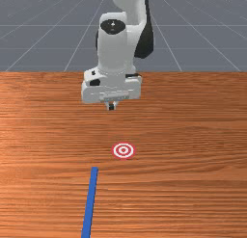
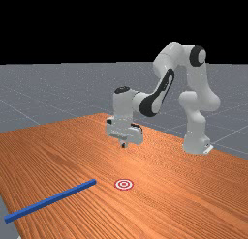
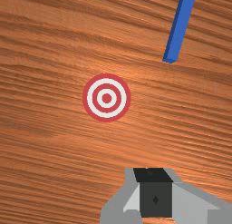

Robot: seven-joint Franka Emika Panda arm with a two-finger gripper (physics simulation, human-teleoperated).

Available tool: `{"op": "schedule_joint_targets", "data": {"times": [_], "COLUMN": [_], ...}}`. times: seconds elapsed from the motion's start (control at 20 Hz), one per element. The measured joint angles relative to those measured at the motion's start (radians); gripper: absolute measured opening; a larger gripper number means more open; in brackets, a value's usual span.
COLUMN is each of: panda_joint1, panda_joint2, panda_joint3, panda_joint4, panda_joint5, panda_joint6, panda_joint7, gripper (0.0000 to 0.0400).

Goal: Pull the pivot to the target area

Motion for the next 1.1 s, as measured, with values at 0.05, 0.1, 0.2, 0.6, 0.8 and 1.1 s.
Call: {"op": "schedule_joint_targets", "data": {"times": [0.05, 0.1, 0.2, 0.6, 0.8, 1.1], "panda_joint1": [0.001, -0.006, -0.018, -0.109, -0.108, -0.134], "panda_joint2": [0.008, 0.012, 0.017, 0.227, 0.313, 0.473], "panda_joint3": [-0.009, -0.019, -0.033, 0.032, 0.029, 0.055], "panda_joint4": [0.01, 0.015, 0.024, 0.371, 0.502, 0.779], "panda_joint5": [0.007, 0.014, 0.023, 0.021, 0.052, 0.066], "panda_joint6": [-0.004, -0.007, -0.014, -0.222, -0.201, -0.319], "panda_joint7": [0.012, 0.028, 0.052, -0.373, -0.297, -0.356], "gripper": [0.0, 0.0, 0.0, 0.0, 0.0, 0.0]}}
